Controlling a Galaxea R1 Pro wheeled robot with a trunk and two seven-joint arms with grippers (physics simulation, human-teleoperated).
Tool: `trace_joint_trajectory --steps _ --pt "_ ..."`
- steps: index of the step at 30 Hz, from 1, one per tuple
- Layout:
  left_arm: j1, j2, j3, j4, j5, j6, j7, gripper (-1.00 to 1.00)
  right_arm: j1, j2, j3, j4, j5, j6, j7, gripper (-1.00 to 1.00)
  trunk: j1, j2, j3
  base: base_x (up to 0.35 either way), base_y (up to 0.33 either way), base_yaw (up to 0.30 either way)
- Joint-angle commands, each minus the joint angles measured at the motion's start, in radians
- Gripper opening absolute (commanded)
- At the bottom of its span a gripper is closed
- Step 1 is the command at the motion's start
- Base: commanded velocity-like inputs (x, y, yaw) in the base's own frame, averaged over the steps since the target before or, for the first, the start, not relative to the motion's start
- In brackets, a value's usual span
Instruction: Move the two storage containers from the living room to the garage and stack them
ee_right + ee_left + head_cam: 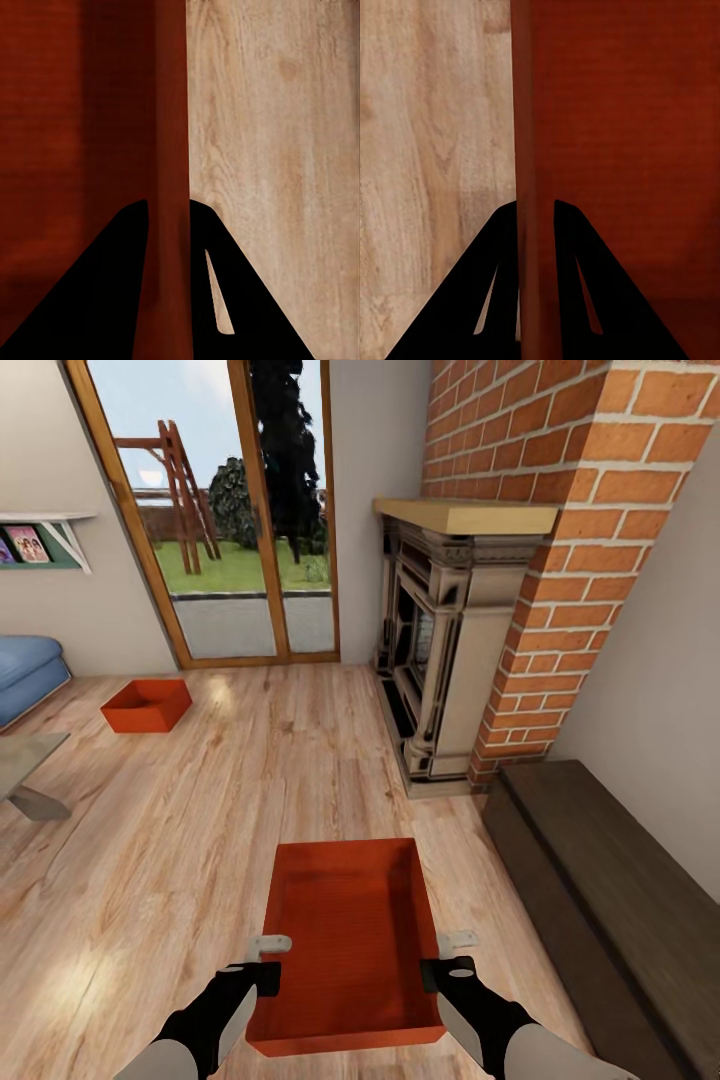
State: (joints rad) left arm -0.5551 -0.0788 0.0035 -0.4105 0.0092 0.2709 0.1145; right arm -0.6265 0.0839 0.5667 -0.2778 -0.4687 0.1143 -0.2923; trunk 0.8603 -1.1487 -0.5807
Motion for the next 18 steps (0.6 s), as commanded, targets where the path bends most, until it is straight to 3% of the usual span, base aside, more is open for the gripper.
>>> trace_joint_trajectory --steps 1,18 --pt "0.000 0.001 0.004 -0.002 -0.023 0.008 0.011 -1.00 -0.001 -0.010 -0.002 -0.001 0.010 0.007 -0.008 -1.00 -0.004 0.007 0.002 0.000 0.000 0.000" --pt "0.000 0.001 0.004 -0.002 -0.023 0.008 0.011 -1.00 -0.001 -0.012 -0.002 -0.001 0.012 0.008 -0.010 -1.00 -0.069 0.126 0.056 0.000 0.000 0.000"
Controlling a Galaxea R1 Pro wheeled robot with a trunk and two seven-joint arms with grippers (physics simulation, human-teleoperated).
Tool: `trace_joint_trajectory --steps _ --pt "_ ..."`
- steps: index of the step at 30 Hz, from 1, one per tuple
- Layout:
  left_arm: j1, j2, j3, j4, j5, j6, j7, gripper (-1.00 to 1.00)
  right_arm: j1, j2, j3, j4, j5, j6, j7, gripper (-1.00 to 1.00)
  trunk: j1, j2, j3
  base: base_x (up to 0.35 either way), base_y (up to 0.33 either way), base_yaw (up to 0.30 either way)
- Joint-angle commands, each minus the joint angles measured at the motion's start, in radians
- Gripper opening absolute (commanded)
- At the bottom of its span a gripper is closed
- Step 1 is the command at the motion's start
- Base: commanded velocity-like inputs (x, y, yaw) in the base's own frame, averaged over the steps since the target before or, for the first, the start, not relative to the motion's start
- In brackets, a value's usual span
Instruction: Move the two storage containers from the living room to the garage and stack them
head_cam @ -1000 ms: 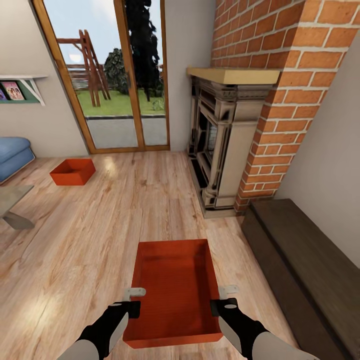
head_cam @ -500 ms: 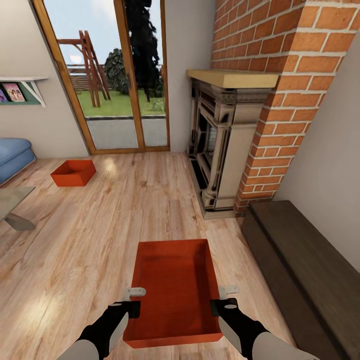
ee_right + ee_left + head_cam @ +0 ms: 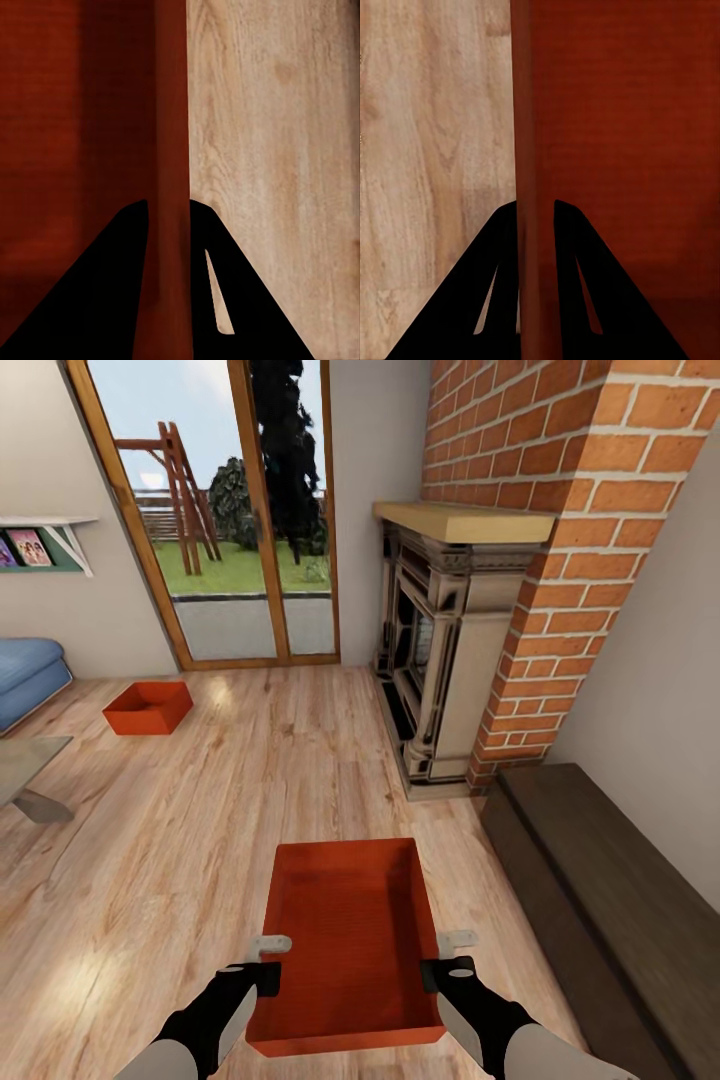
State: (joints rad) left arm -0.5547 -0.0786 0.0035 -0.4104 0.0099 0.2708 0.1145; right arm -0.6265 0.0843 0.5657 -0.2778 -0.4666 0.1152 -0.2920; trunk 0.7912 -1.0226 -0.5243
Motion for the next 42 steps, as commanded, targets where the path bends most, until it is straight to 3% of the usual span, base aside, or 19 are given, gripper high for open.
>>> trace_joint_trajectory --steps 1,29,42 --pt "0.000 0.001 0.004 -0.002 -0.024 0.008 0.011 -1.00 -0.001 -0.012 -0.001 -0.001 0.009 0.007 -0.010 -1.00 -0.004 0.007 0.002 0.000 0.000 0.000" --pt "0.000 0.002 0.004 -0.003 -0.024 0.008 0.011 -1.00 -0.001 -0.010 -0.001 -0.002 0.009 0.006 -0.017 -1.00 -0.111 0.203 0.090 0.000 0.000 0.000" --pt "0.000 0.001 0.004 -0.022 -0.025 0.010 0.010 -1.00 -0.001 -0.012 -0.001 -0.002 0.009 0.007 -0.017 -1.00 -0.111 0.203 0.090 0.000 0.000 0.188"
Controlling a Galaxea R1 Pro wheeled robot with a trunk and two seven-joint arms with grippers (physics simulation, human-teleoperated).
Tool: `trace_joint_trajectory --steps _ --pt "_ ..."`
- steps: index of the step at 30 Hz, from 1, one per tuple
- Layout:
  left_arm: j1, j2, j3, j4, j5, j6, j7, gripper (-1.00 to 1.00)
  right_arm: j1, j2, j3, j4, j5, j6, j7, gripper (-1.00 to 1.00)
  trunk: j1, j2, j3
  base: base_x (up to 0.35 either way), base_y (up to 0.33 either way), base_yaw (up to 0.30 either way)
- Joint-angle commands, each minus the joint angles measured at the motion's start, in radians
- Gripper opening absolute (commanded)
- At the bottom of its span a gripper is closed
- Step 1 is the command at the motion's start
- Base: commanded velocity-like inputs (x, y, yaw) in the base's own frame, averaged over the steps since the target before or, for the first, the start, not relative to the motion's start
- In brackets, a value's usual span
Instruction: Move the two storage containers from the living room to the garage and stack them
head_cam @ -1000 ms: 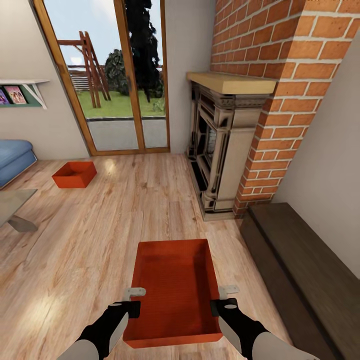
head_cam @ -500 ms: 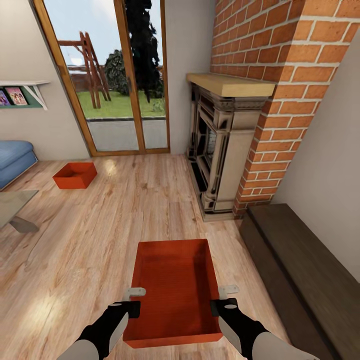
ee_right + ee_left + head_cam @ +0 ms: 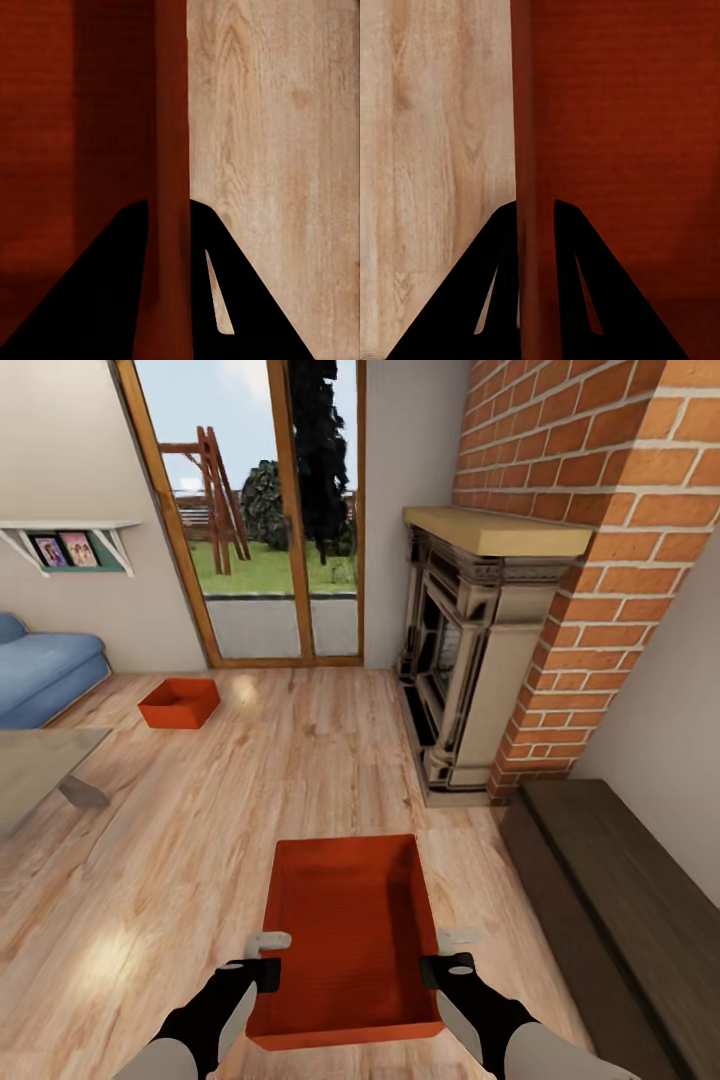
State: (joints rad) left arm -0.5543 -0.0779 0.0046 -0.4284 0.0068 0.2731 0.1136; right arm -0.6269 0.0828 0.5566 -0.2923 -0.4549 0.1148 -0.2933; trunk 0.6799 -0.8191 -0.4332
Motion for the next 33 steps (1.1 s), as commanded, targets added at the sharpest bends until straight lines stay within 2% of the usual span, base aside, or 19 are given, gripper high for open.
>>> trace_joint_trajectory --steps 1,33 --pt "-0.001 0.000 0.003 -0.004 -0.022 0.008 0.012 -1.00 0.000 -0.011 0.008 0.012 -0.002 0.007 -0.016 -1.00 0.000 -0.001 -0.001 0.000 0.000 0.298" --pt "0.000 0.001 0.003 -0.003 -0.022 0.005 0.012 -1.00 0.000 -0.005 0.008 0.013 -0.002 0.006 -0.018 -1.00 0.000 -0.001 -0.001 0.000 0.000 0.294"
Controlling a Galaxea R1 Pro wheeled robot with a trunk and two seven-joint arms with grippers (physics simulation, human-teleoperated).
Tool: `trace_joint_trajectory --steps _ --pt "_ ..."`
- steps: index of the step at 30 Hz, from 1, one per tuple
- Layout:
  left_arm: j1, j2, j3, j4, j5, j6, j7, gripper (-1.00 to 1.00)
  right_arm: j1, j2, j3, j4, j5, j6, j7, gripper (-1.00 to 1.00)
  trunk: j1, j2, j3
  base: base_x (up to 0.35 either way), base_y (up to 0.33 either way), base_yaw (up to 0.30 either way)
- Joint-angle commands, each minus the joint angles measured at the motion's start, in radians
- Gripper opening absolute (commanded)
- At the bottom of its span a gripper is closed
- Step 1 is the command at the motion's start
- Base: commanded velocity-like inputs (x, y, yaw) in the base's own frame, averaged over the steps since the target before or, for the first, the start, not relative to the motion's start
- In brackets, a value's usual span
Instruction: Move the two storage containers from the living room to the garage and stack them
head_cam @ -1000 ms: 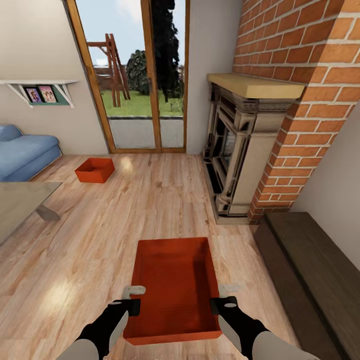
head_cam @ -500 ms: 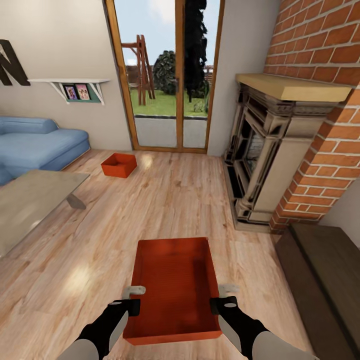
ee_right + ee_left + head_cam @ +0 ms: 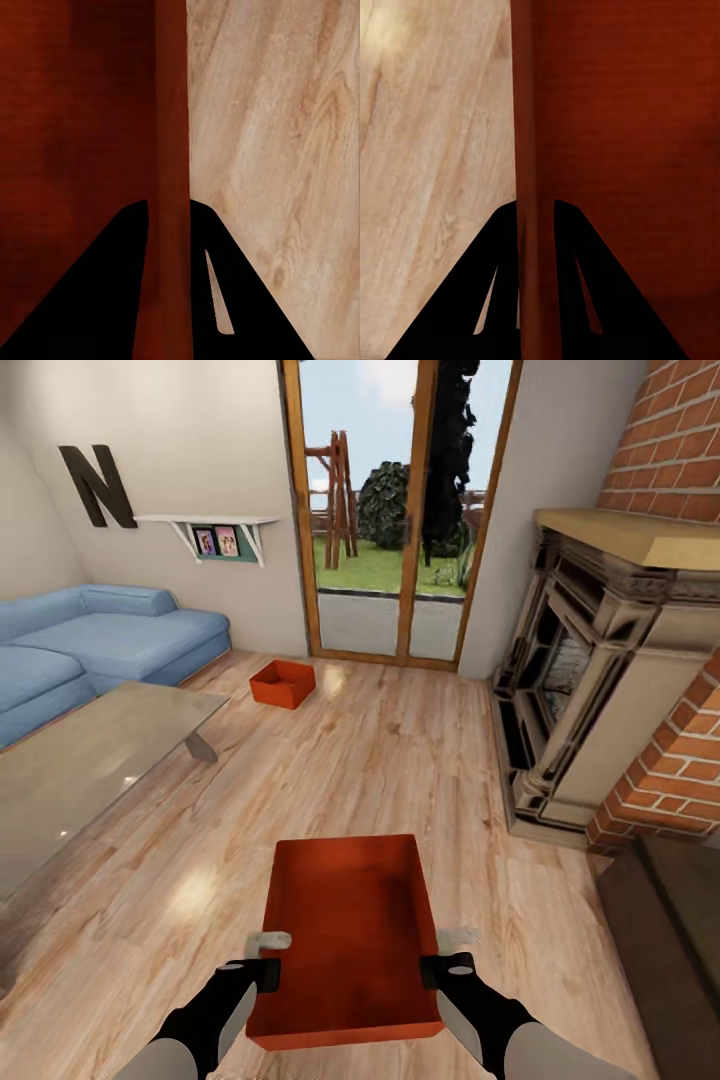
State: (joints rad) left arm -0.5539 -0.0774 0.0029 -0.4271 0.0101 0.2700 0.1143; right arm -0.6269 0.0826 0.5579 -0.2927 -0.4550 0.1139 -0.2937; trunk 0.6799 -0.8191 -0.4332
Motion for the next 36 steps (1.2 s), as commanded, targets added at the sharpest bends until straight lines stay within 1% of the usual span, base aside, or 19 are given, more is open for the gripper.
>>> trace_joint_trajectory --steps 1,36 --pt "-0.001 0.001 0.005 -0.004 -0.025 0.008 0.012 -1.00 -0.001 -0.004 0.007 0.013 -0.002 0.007 -0.018 -1.00 0.000 -0.001 -0.001 0.000 0.000 0.293" --pt "-0.001 0.000 0.005 -0.004 -0.025 0.009 0.012 -1.00 -0.001 -0.006 0.007 0.013 -0.002 0.007 -0.017 -1.00 0.000 -0.001 -0.001 0.000 0.000 0.292"
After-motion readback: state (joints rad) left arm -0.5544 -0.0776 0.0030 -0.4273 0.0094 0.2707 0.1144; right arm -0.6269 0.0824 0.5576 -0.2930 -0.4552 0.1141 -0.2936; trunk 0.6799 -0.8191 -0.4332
